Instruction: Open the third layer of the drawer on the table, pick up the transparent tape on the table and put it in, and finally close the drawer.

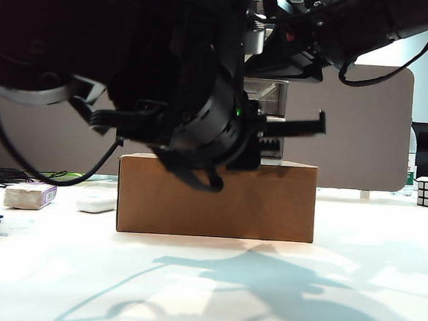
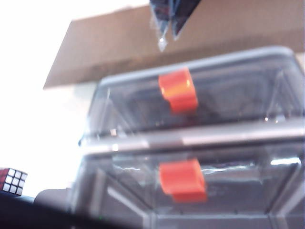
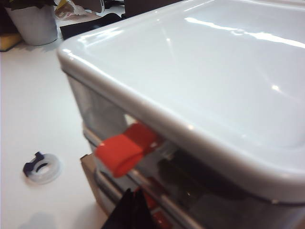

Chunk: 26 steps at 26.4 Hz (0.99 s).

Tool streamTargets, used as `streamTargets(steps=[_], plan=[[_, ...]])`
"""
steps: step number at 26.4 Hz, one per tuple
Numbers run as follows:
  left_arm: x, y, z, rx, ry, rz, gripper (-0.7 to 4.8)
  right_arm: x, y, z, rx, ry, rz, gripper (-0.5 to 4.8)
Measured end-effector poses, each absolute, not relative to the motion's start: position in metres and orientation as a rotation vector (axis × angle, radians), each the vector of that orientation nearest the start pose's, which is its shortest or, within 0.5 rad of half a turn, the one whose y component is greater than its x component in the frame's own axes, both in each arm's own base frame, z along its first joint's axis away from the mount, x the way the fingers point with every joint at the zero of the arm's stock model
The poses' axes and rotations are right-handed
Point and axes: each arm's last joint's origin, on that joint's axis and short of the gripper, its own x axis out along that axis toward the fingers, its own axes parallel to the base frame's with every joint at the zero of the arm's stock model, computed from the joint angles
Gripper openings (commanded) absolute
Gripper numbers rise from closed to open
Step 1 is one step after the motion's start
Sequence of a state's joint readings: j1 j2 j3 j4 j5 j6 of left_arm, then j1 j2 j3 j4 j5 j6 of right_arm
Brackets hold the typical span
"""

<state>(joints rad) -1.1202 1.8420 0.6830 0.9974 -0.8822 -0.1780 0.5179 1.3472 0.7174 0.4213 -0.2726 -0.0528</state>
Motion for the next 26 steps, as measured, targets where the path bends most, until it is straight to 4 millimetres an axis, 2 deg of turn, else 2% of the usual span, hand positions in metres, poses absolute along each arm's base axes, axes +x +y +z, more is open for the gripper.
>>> streamTargets(steps=[7, 11, 13, 15, 18, 19, 21, 26], plan=[[0.145, -0.271, 0.133, -0.108, 0.132, -0.215, -0.05, 0.249, 0.145, 0.246, -0.074, 0.183, 0.774, -0.05], [0.147, -0.271, 0.139, -0.136, 0.087, -0.215, 0.66, 0.246, 0.144, 0.252, -0.068, 0.163, 0.810, -0.05], [0.148, -0.272, 0.142, -0.149, 0.071, -0.249, 0.68, 0.244, 0.141, 0.255, -0.066, 0.164, 0.819, -0.05], [0.151, -0.272, 0.144, -0.154, 0.068, -0.270, 0.94, 0.245, 0.134, 0.256, -0.065, 0.181, 0.828, -0.05], [0.160, -0.269, 0.145, -0.158, 0.071, -0.301, 1.02, 0.246, 0.119, 0.255, -0.077, 0.216, 0.860, -0.05], [0.166, -0.266, 0.145, -0.158, 0.074, -0.306, 1.28, 0.247, 0.110, 0.257, -0.071, 0.219, 0.891, -0.05], [0.174, -0.262, 0.145, -0.159, 0.074, -0.292, 1.30, 0.250, 0.098, 0.258, -0.053, 0.213, 0.929, -0.05], [0.188, -0.266, 0.152, -0.168, 0.078, -0.323, 1.30, 0.250, 0.095, 0.259, -0.045, 0.213, 0.950, -0.05]])
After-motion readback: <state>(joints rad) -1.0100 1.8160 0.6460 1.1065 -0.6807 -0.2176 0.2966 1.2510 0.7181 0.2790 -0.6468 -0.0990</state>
